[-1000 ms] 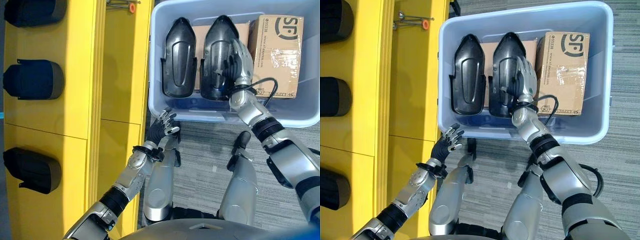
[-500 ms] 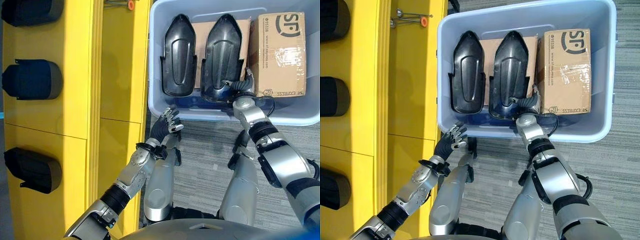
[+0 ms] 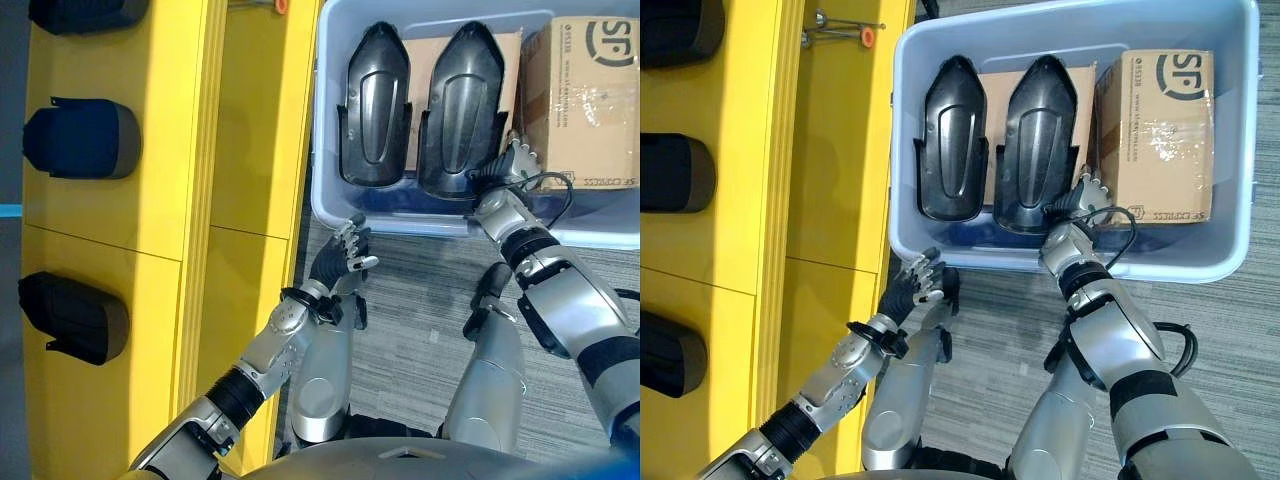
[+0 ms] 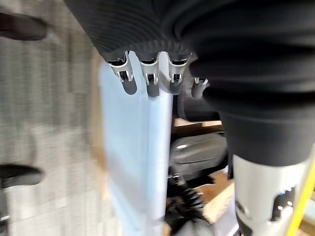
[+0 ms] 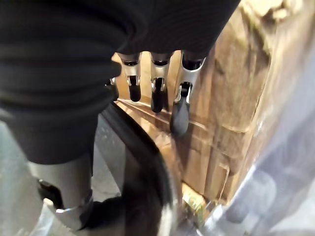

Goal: Move parts from the plastic box to the shelf.

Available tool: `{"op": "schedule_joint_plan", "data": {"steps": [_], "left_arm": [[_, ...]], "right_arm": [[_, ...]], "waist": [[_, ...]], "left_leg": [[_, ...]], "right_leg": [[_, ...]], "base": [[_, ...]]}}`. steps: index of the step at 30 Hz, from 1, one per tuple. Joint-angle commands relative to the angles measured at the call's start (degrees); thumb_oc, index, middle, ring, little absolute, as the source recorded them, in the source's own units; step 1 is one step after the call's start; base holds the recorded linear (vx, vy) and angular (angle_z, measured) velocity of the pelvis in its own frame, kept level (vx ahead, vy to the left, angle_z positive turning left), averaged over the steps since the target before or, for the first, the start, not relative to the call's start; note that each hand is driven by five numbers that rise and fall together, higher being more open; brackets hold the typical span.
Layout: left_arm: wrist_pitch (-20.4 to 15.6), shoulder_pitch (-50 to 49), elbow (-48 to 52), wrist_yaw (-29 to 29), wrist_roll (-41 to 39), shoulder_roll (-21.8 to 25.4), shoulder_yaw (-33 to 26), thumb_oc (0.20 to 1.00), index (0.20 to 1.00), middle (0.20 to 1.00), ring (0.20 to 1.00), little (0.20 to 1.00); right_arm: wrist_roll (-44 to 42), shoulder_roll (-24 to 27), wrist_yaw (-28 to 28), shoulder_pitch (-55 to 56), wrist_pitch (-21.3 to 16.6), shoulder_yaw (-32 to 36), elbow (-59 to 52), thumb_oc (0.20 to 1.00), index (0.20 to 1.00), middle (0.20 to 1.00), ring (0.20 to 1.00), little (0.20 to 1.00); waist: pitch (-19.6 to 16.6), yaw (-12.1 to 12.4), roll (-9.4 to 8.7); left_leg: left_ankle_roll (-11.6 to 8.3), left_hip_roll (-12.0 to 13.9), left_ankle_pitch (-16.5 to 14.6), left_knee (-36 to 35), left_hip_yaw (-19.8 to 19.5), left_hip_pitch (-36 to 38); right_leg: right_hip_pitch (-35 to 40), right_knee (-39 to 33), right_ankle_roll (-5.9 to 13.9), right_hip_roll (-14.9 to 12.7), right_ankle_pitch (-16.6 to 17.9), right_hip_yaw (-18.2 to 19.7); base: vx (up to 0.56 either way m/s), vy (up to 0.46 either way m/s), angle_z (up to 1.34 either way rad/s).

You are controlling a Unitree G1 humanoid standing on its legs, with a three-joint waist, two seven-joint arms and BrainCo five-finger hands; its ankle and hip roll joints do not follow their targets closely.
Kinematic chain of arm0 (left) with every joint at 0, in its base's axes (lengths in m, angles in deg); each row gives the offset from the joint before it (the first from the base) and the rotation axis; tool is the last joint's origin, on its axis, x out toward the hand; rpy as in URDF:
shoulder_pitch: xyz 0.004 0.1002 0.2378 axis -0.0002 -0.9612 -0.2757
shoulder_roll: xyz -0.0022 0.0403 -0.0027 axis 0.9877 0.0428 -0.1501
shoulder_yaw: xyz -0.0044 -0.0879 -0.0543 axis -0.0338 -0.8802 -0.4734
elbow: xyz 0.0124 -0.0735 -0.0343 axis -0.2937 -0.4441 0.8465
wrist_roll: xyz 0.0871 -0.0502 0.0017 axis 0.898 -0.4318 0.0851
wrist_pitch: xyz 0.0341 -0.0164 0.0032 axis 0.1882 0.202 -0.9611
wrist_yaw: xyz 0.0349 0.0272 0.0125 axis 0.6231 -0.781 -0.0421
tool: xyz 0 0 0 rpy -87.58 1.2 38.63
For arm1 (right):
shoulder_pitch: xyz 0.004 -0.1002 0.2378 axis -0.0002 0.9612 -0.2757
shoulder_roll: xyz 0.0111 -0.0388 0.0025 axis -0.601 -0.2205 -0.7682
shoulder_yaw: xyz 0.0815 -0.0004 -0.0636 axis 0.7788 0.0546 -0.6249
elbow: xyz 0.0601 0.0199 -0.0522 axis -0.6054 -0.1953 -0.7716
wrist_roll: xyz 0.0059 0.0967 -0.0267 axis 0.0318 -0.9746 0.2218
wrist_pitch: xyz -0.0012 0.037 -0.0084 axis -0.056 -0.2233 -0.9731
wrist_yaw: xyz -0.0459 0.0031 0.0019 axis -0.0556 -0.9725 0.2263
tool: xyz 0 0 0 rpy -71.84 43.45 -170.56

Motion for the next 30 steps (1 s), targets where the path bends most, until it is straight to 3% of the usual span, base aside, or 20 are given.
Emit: {"op": "schedule_joint_plan", "data": {"steps": [1, 3, 5, 12, 17, 22, 23, 30], "left_arm": [[-2.5, 0.5, 2.9, 0.4, -0.3, 0.9, 0.0, 1.0, 1.0, 1.0, 1.0, 1.0], [-2.4, 0.5, 2.8, 0.6, -0.2, 1.1, -0.2, 1.0, 1.0, 1.0, 1.0, 1.0], [-2.4, 0.4, 2.6, 1.0, -0.2, 1.2, -0.6, 1.0, 1.0, 1.0, 1.0, 1.0], [-1.8, 0.0, 3.0, 2.3, -0.1, 1.7, -1.5, 1.0, 1.0, 1.0, 1.0, 1.0], [-1.4, 0.3, 3.6, 1.7, -0.1, 1.3, -1.4, 1.0, 1.0, 1.0, 1.0, 1.0], [-2.3, 0.3, 3.5, 1.1, -0.3, 1.4, -1.2, 1.0, 1.0, 1.0, 1.0, 1.0], [-2.4, 0.3, 3.4, 1.1, -0.2, 1.3, -1.2, 1.0, 1.0, 1.0, 1.0, 1.0], [-4.0, -1.2, 2.5, 0.3, -0.1, 0.9, -2.3, 1.0, 1.0, 1.0, 1.0, 1.0]], "right_arm": [[7.0, 4.0, 1.5, -2.3, 3.2, -2.7, -3.5, 1.0, 1.0, 1.0, 1.0, 1.0], [4.1, 3.6, 2.1, -2.5, 4.4, -3.8, -3.2, 1.0, 1.0, 1.0, 1.0, 1.0], [2.5, 3.1, 3.4, -2.4, 5.3, -3.6, -2.7, 0.2, 0.2, 0.2, 0.2, 0.2], [-0.7, 2.4, 2.8, -1.7, 5.9, -1.2, 1.2, 0.2, 0.2, 0.2, 0.2, 0.2], [-5.8, 2.9, -2.4, -1.1, 1.0, 0.6, 1.5, 0.2, 0.2, 0.2, 0.2, 0.2], [-1.3, 3.8, -8.4, 0.7, -6.8, 1.4, -2.3, 0.2, 0.2, 0.2, 0.2, 0.2], [-1.5, 3.8, -8.4, 0.8, -6.6, 1.3, -2.5, 0.2, 0.2, 0.2, 0.2, 0.2], [1.0, 4.7, -16.5, 6.3, -15.1, 3.9, -15.6, 0.2, 0.2, 0.2, 0.2, 0.2]], "waist": [[1.4, 0.1, 2.11], [1.4, 0.4, 1.96], [1.4, 0.6, 1.91], [1.4, 1.4, 1.95], [1.4, 1.3, 1.5], [1.4, 0.3, 1.03], [1.4, 0.2, 1.0], [1.4, -2.2, 0.06]], "left_leg": [[-0.21, 1.5, -2.4, 2.9, 2.8, -1.0], [-0.2, 1.5, -2.3, 3.0, 2.5, -1.2], [-0.19, 1.5, -2.3, 3.0, 2.5, -1.3], [-0.04, 1.4, -2.3, 2.9, 2.2, -1.5], [0.0, 1.5, -2.4, 2.8, 2.3, -1.7], [0.06, 1.7, -2.4, 2.6, 2.7, -1.4], [0.06, 1.7, -2.4, 2.6, 2.7, -1.4], [0.09, 2.1, -2.7, 1.8, 3.9, 1.9]], "right_leg": [[0.3, -1.5, 0.06, 1.1, 3.1, -0.7], [0.4, -1.5, 0.05, 1.1, 3.0, -0.9], [0.4, -1.5, -0.04, 1.2, 3.0, -1.0], [0.6, -1.6, -0.04, 1.1, 3.1, -1.6], [0.5, -2.3, 0.06, 1.4, 3.4, -1.8], [0.7, -3.1, 0.17, 1.7, 3.7, -1.5], [0.7, -3.1, 0.17, 1.7, 3.7, -1.4], [3.3, -4.3, 0.06, 2.3, 3.6, -0.2]], "base": [[0.0, -0.035, 0.02], [0.0, 0.0, 0.0], [0.0, 0.0, 0.0], [0.0, -0.002, 0.01], [0.0, -0.004, 0.02], [0.0, 0.0, 0.0], [0.0, 0.0, 0.0], [0.0, 0.008, -0.03]]}}
